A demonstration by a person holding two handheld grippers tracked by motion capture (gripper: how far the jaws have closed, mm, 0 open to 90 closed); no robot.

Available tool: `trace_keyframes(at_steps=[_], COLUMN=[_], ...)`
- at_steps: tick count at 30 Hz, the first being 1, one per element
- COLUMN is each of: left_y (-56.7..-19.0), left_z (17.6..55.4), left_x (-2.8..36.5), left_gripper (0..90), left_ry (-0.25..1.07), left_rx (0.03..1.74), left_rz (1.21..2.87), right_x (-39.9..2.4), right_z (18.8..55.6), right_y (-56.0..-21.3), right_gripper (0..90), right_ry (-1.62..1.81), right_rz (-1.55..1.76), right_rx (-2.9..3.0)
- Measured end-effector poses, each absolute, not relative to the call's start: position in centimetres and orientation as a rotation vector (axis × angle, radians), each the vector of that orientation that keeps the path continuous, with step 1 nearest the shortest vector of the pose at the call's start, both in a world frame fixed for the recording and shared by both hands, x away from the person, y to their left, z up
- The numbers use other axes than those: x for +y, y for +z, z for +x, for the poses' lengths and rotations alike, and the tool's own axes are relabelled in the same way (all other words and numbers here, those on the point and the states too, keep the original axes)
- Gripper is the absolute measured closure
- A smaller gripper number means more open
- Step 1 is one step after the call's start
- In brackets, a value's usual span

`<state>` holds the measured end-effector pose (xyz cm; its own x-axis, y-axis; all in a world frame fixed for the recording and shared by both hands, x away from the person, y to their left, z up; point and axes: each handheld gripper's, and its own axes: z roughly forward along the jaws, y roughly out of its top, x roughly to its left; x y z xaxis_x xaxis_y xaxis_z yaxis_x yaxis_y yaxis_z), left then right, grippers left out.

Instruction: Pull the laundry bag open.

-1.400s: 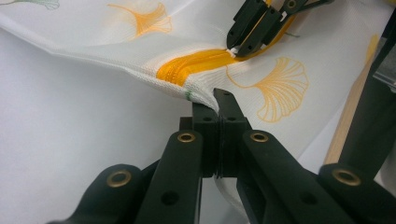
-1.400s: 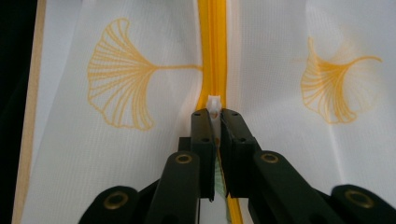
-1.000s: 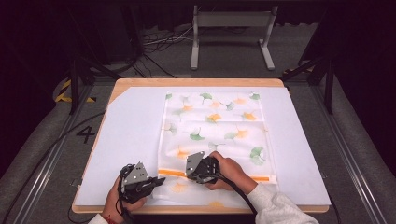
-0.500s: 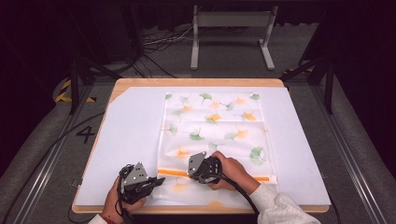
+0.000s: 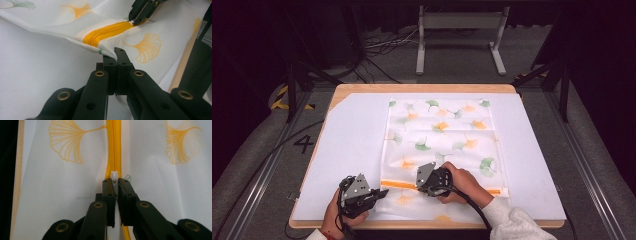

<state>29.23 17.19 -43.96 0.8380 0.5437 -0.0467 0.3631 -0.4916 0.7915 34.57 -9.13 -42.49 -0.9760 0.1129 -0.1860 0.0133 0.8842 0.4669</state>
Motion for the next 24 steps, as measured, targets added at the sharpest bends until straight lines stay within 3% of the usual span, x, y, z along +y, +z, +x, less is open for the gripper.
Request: trace_keyframes(at_steps=[24], left_y=[-43.9], left_z=[29.2], left_x=[17.3], left_gripper=[88.5], left_ry=[0.257], left_rx=[0.66], left_rz=[2.135], right_x=[-10.2], right_z=[34.7], right_y=[-42.3], right_gripper=[85.0], right_ry=[0.67], right_rz=[0.104], right_rx=[2.854])
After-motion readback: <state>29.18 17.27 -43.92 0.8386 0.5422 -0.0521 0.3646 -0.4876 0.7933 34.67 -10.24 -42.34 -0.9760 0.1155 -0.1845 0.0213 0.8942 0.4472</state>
